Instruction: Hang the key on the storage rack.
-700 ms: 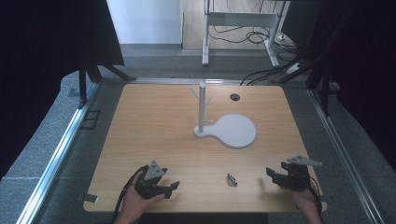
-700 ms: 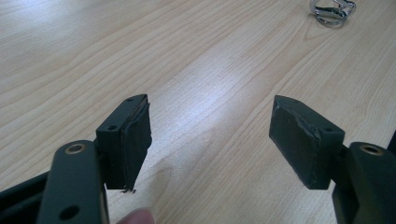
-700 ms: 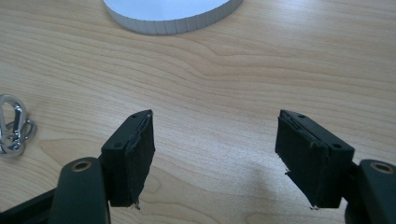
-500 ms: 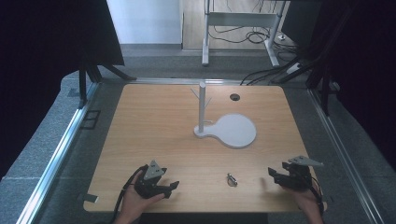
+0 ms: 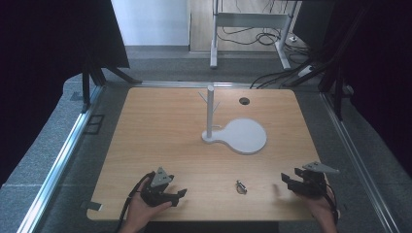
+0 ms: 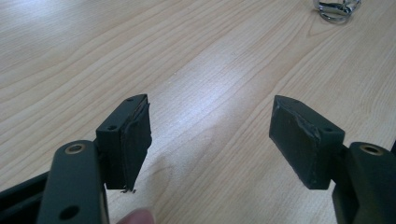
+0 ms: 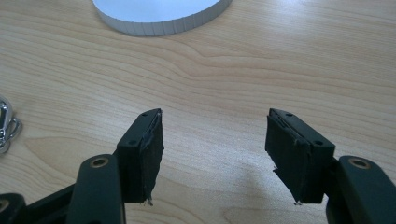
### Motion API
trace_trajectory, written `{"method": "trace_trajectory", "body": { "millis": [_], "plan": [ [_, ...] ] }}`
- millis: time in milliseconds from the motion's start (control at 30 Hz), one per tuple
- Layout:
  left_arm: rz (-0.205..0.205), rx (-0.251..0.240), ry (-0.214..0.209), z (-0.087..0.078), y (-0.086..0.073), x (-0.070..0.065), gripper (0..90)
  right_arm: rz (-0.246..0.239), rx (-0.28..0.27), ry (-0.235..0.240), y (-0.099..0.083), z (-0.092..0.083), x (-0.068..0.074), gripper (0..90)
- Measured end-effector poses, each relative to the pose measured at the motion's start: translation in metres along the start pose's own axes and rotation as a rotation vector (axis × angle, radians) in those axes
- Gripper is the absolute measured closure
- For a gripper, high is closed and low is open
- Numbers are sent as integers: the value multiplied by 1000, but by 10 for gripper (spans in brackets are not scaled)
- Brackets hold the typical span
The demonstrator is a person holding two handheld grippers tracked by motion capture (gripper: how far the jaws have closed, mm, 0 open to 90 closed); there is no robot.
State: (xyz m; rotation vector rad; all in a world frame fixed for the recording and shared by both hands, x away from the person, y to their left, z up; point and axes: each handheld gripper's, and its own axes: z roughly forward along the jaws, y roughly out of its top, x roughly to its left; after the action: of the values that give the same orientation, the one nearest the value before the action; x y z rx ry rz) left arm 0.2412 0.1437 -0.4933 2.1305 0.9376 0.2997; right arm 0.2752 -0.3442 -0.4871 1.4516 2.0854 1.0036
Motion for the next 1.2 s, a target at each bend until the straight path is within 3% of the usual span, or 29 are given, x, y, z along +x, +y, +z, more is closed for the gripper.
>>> {"method": "trace_trajectory", "body": {
  "millis": [300, 400, 433, 533, 633, 1200],
  "plan": [
    [-12, 1, 6, 0, -1, 1, 300, -32, -9, 23, 5, -2, 0, 424],
    [-12, 6, 8, 1, -1, 1, 300, -33, -8, 52, 10, -4, 1, 454],
    [-14, 4, 9, 0, -1, 1, 300, -39, 6, 85, 13, -4, 2, 472],
    [-16, 1, 11, -1, 0, 2, 300, -68, 28, 96, 16, -4, 6, 487],
    [-17, 0, 11, -2, 0, 3, 300, -110, 94, 117, 24, -5, 12, 511],
    [-20, -9, -2, -3, -1, 2, 300, -211, 227, 165, 65, -11, 34, 551]
  ]
}}
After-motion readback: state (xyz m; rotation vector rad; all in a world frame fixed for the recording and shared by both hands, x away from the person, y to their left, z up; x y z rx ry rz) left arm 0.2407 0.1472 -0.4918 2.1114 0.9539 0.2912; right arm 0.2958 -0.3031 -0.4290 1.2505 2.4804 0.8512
